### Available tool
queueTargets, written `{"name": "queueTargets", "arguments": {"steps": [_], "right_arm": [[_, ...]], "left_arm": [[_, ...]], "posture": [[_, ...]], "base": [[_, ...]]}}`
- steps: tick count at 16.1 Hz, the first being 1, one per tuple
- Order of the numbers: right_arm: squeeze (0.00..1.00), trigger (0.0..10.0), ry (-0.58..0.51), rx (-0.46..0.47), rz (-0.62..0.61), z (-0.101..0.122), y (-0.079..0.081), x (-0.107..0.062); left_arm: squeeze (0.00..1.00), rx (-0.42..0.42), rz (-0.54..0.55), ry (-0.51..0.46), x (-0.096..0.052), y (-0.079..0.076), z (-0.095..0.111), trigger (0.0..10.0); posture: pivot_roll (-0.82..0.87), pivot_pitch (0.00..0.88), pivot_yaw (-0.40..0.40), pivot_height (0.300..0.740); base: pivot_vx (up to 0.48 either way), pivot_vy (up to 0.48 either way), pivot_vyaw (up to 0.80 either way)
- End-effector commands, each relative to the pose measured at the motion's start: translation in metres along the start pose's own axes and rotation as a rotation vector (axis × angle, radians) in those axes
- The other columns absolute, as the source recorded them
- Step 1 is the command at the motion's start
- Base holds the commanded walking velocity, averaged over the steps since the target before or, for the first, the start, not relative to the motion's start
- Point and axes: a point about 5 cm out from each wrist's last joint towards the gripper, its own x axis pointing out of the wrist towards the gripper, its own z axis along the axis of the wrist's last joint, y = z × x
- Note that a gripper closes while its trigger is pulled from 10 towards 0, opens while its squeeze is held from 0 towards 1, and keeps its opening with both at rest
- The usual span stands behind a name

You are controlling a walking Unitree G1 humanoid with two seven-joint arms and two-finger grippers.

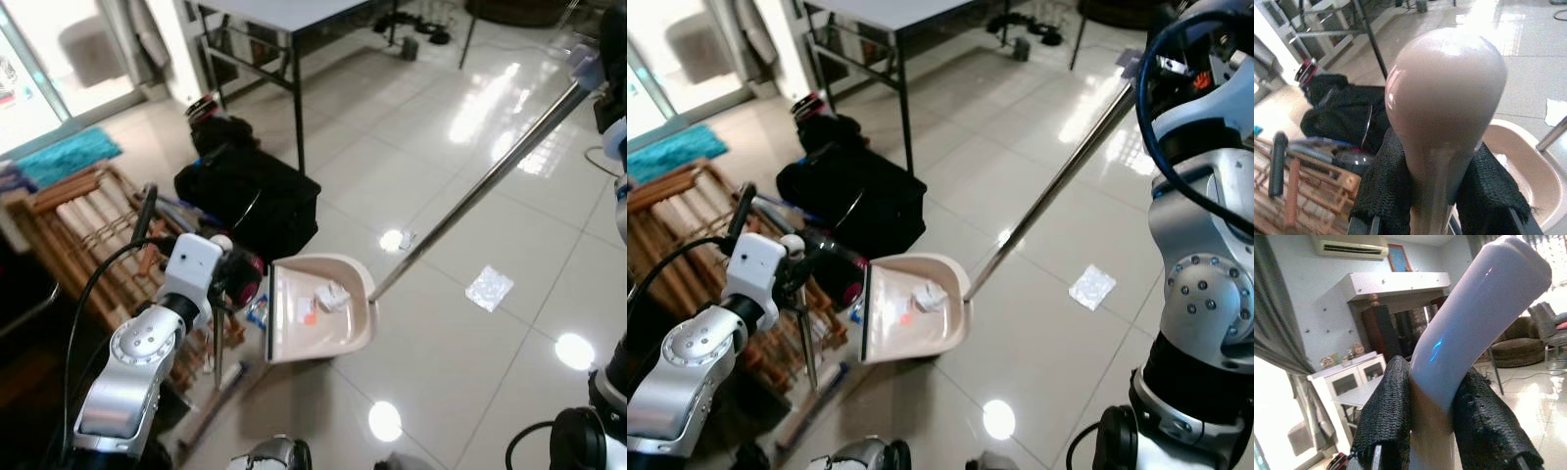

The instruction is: Sweep floor

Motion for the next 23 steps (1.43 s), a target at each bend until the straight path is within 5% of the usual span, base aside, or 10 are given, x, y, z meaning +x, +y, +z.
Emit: {"name": "queueTargets", "arguments": {"steps": [1,7,23], "right_arm": [[0.00,10.0,-0.046,-0.005,-0.013,0.0096,-0.0032,-0.0006],[0.00,10.0,-0.046,-0.001,-0.009,0.0082,-0.0027,0.0008],[0.00,10.0,-0.005,-0.025,0.037,-0.0004,0.0050,0.0041]], "left_arm": [[0.00,-0.015,-0.014,-0.025,0.0034,-0.0027,0.0056,10.0],[0.00,-0.017,0.003,-0.072,0.0076,-0.0029,0.0121,10.0],[0.00,-0.036,0.008,-0.070,0.0062,-0.0044,0.0079,10.0]], "posture": [[-0.09,0.127,0.048,0.740],[-0.09,0.133,0.046,0.740],[-0.10,0.116,0.029,0.740]], "base": [[0.000,0.000,0.00],[0.000,0.000,0.00],[0.344,0.000,0.10]]}}
